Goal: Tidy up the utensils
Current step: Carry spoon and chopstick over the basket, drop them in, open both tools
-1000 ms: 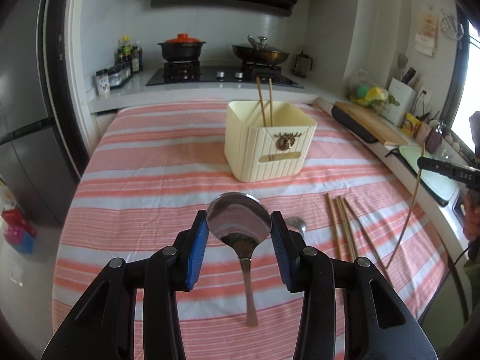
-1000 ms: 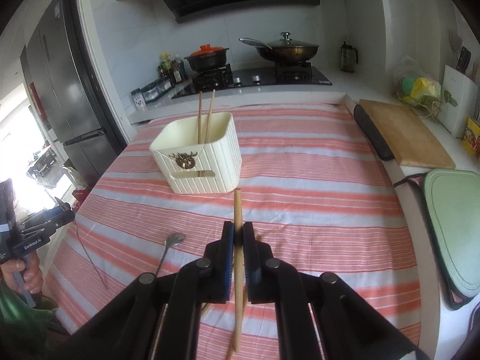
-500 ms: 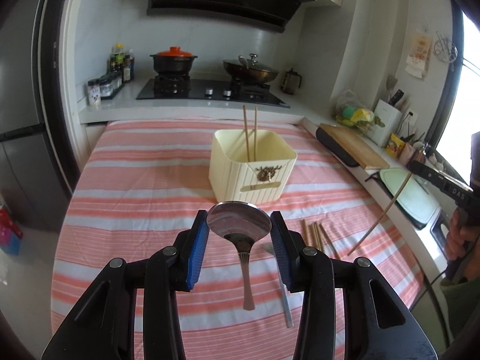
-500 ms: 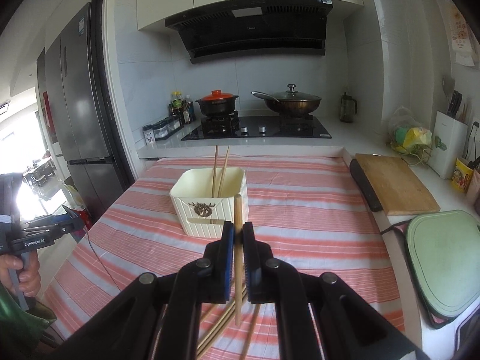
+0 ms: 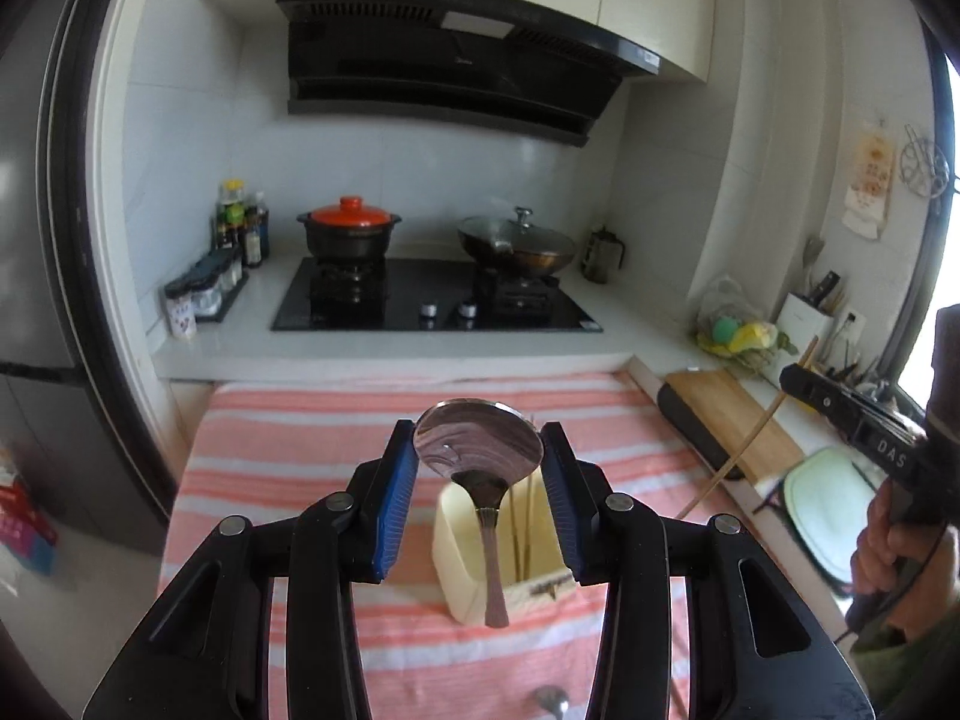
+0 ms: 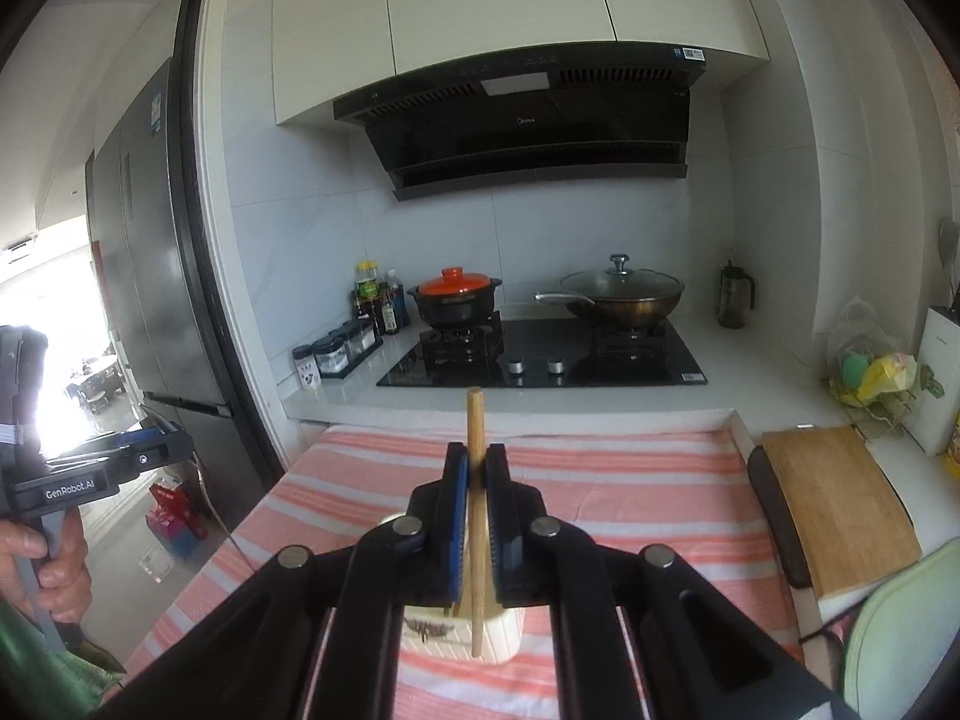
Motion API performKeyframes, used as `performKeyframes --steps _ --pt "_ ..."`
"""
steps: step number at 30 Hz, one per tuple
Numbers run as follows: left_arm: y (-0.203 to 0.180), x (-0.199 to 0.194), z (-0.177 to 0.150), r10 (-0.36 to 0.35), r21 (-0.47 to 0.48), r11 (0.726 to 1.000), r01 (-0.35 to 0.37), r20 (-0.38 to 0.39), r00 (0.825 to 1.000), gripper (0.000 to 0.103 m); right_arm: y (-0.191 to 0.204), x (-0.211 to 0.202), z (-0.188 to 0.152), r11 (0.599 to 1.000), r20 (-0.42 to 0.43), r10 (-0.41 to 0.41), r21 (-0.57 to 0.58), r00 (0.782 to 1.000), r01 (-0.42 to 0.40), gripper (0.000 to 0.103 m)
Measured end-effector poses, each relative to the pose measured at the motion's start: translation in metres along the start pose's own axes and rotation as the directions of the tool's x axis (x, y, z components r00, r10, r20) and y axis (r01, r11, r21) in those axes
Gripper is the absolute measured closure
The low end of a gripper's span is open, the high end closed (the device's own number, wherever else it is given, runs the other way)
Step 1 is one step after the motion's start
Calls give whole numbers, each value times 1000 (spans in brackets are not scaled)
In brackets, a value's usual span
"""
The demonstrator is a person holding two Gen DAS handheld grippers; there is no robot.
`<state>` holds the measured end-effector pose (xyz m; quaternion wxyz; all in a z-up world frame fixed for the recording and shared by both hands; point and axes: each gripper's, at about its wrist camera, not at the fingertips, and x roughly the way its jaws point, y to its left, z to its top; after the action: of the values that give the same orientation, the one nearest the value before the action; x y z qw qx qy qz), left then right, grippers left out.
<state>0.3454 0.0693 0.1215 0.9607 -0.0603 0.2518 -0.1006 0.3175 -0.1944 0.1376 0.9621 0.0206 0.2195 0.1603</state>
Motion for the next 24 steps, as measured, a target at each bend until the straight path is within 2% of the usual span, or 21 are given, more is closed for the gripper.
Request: performKeyframes --steps 2,4,7,10,12,15,17,19,20,21,22,24 --pt "1 24 10 14 -15 1000 -14 4 1000 61 1 21 7 1000 18 8 7 1000 -9 97" --pt "1 51 11 17 -37 999 -18 -24 1000 61 2 45 7 1000 7 12 7 1000 -12 97" --pt "1 95 -2 20 -55 998 -26 -109 994 61 1 90 -9 1000 -91 16 2 996 -16 97" --pt "1 134 -25 28 -48 998 -39 -204 979 61 -3 131 -33 1000 -229 12 0 973 -13 97" --pt "0 155 -41 36 -46 998 -50 -255 966 61 -6 151 -49 1000 -292 8 -3 956 -10 97" --pt "-2 181 -57 57 -40 997 -73 -313 948 61 -10 170 -64 1000 -337 -10 -21 941 3 96" --pt "-2 192 -63 72 -40 995 -91 -339 938 60 -13 177 -67 1000 -343 -6 -3 939 5 96" --pt "-2 192 -61 78 -55 993 -101 -331 940 54 -18 178 -65 999 -341 0 34 940 12 89" --pt "-1 186 -58 68 -69 993 -95 -318 945 46 -21 175 -61 998 -328 5 60 945 16 74" --pt "0 178 -55 60 -80 993 -88 -300 952 42 -25 169 -56 996 -306 6 83 952 20 58" --pt "1 166 -51 59 -82 993 -85 -281 958 36 -28 158 -51 995 -276 4 101 961 25 54" --pt "3 141 -45 64 -63 995 -82 -247 967 31 -31 139 -39 995 -240 4 101 971 21 54"
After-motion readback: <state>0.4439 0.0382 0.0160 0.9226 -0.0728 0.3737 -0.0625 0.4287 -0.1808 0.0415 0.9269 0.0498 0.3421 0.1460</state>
